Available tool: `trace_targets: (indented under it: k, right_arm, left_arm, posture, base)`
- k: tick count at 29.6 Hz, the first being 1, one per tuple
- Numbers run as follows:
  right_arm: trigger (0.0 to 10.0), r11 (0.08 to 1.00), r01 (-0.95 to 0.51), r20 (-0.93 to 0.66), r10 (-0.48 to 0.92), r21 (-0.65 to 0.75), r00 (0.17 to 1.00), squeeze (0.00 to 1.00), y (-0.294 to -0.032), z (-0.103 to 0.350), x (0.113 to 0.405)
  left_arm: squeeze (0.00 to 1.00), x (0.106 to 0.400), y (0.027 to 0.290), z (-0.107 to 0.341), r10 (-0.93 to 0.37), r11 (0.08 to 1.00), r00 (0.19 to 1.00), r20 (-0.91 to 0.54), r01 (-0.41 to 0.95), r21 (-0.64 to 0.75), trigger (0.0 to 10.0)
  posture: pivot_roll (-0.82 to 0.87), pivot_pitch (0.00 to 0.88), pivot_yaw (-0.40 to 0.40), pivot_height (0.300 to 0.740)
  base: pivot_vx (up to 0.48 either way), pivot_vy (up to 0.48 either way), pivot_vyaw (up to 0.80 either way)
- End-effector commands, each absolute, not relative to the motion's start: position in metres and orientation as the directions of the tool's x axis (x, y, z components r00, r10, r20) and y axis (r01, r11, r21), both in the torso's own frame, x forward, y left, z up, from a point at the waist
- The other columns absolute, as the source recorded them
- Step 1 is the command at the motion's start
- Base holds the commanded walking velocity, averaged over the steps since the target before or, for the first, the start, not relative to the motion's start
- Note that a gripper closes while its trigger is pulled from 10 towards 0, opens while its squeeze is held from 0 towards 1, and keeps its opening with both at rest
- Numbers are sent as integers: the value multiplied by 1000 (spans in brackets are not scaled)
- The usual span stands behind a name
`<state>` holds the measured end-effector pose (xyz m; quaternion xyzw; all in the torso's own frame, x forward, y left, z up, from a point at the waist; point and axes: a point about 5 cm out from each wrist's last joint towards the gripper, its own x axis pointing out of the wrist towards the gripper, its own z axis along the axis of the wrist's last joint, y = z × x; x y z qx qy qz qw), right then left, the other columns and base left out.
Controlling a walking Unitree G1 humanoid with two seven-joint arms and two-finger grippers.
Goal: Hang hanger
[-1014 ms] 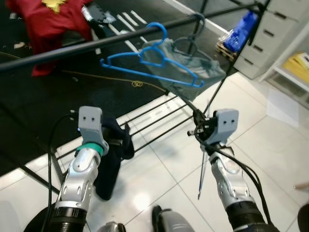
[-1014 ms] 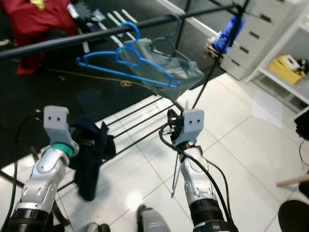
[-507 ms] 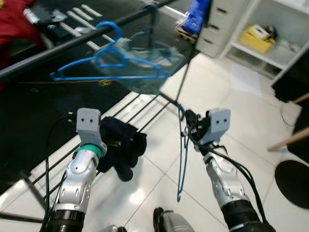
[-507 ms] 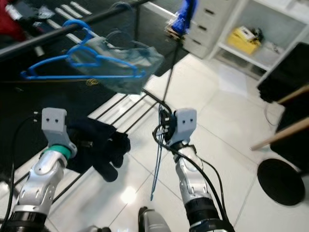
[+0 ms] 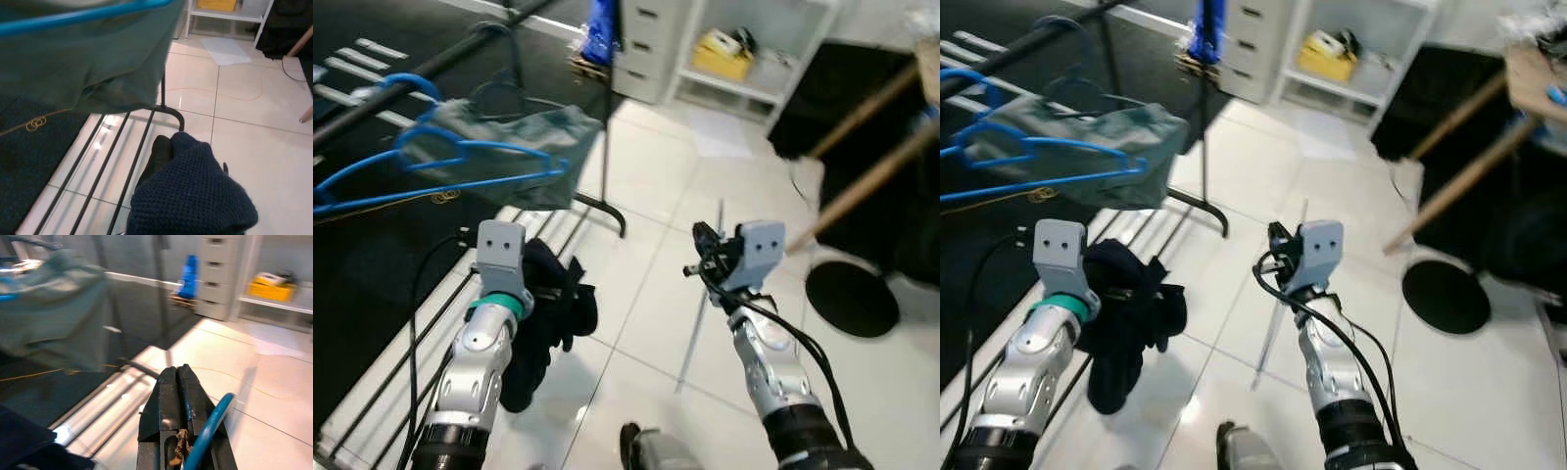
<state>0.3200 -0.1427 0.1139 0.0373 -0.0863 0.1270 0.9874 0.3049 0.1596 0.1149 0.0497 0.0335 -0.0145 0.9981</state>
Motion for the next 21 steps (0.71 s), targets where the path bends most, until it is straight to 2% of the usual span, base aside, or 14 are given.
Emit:
trace_targets:
  k: [1, 3, 5, 6, 9, 21]
  right_arm:
    - [10000, 966, -255, 176, 243, 46, 954, 0, -144, 112, 319]
    - [10000, 966, -255, 176, 243, 46, 954, 0, -144, 112, 319]
    - [10000, 967, -249, 177, 238, 44, 955, 0, -147, 112, 320]
    - [10000, 969, -243, 181, 232, 44, 956, 0, -148, 113, 321]
    - [10000, 970, -239, 183, 228, 44, 956, 0, -149, 114, 322]
    - [10000, 975, -220, 184, 211, 31, 960, 0, -156, 116, 326]
  left_arm:
    - [0, 307, 154, 116, -63, 994, 996, -69, 69, 87, 10000]
    - [0, 307, 154, 116, -63, 994, 996, -69, 69, 87, 10000]
    - [0, 306, 147, 118, -181, 982, 982, -48, 178, -59, 10000]
    - [0, 307, 147, 120, -192, 976, 981, -39, 187, -113, 10000]
    - [0, 308, 147, 121, -189, 973, 981, -38, 182, -142, 10000]
    - [0, 318, 142, 119, -135, 991, 990, -47, 135, -17, 10000]
  posture:
    - [-21, 59, 4, 740]
    - [-21, 59, 4, 740]
    - [-20, 54, 6, 740]
    - [-26, 53, 11, 740]
    - [-27, 52, 12, 740]
    - [-42, 41, 22, 740]
  base:
    - [0, 0, -800]
    - [0, 0, -800]
    - [0, 0, -800]
    - [0, 0, -800]
    - [0, 0, -800]
    - [0, 0, -800]
